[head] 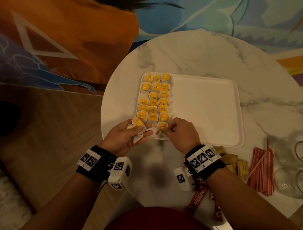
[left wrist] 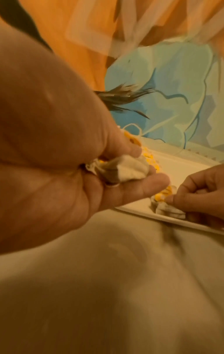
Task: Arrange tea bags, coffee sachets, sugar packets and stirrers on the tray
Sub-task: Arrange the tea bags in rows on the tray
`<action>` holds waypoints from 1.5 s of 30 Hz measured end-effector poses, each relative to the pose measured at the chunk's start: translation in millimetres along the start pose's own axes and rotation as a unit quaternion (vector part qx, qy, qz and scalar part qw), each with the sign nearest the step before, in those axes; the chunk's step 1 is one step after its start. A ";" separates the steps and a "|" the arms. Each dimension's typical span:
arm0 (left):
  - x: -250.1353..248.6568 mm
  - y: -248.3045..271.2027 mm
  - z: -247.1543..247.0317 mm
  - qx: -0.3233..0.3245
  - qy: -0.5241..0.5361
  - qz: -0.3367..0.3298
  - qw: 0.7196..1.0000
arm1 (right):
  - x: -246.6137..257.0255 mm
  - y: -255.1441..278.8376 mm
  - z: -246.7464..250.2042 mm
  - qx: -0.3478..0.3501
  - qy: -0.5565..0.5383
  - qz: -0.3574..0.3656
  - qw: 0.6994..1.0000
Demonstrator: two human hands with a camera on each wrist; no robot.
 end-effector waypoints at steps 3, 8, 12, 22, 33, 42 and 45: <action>0.2 -0.6 -0.2 0.002 -0.048 0.005 0.999 | 1.4 0.4 3.8 0.003 0.043 -0.013 0.999; -1.2 -3.7 1.5 -0.021 -0.055 0.002 0.998 | 28.0 7.4 24.4 -0.017 -0.106 0.050 0.993; -4.4 -3.1 -6.3 0.000 -0.118 -0.012 0.993 | 58.5 19.8 13.7 0.073 -0.261 0.097 0.958; -16.4 -6.0 5.0 0.019 -0.009 0.007 1.000 | 35.7 2.4 13.5 -0.008 -0.255 0.049 0.966; -25.3 -7.5 32.0 0.011 0.012 0.004 1.000 | 55.6 -7.9 -9.7 -0.009 -0.070 0.077 0.995; -25.1 -2.7 43.0 -0.055 -0.005 0.002 0.998 | 52.3 -6.3 -11.2 -0.014 -0.029 0.076 0.997; -23.7 -1.6 38.8 -0.051 -0.016 0.015 0.998 | 58.4 -3.7 -15.4 -0.011 0.079 0.088 0.993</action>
Point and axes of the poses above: each hand's wrist, its own y-axis away from the middle knuckle, its own z-axis out of the back of the hand, x = y × z, the point moved 10 cm from there along -y, towards the middle knuckle, and after that the axes turned 5 degrees about y, right-handed, at the moved point
